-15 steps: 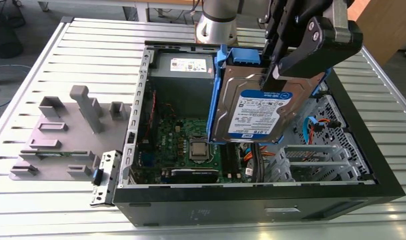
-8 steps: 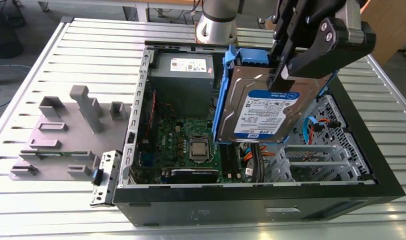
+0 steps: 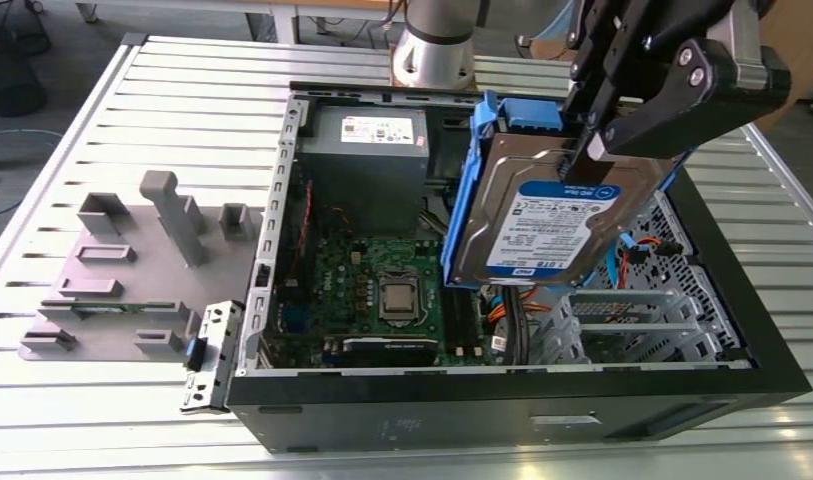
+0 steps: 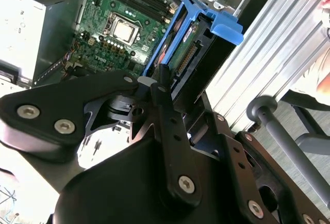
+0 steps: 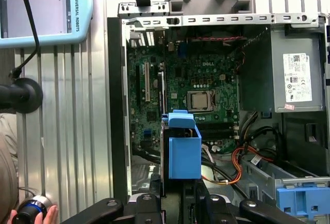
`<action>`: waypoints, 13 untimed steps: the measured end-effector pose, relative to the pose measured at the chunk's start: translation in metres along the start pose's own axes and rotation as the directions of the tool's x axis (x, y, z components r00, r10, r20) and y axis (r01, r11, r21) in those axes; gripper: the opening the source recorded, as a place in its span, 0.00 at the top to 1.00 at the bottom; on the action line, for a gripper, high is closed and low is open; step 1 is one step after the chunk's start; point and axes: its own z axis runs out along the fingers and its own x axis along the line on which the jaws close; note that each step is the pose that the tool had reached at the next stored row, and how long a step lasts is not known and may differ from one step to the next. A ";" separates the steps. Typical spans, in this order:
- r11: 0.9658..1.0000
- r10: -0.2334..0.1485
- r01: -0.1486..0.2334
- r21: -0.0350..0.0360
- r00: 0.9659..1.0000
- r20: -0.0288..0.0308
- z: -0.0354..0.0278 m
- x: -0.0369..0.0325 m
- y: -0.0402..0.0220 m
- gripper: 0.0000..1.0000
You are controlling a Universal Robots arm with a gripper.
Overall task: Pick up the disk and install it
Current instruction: 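Pick up the disk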
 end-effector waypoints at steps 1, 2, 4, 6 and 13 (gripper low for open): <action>1.000 0.000 0.000 0.000 1.000 0.000 0.0000 0.0000 -0.0001 0.65; 1.000 0.000 0.000 0.000 1.000 0.000 0.0000 0.0000 -0.0001 0.65; 1.000 0.000 0.000 0.000 1.000 0.000 0.0000 0.0000 -0.0002 0.65; 1.000 0.000 0.000 0.000 1.000 0.000 0.0000 -0.0001 -0.0011 0.65; 1.000 0.000 0.000 0.000 1.000 0.000 -0.0002 -0.0008 -0.0109 0.65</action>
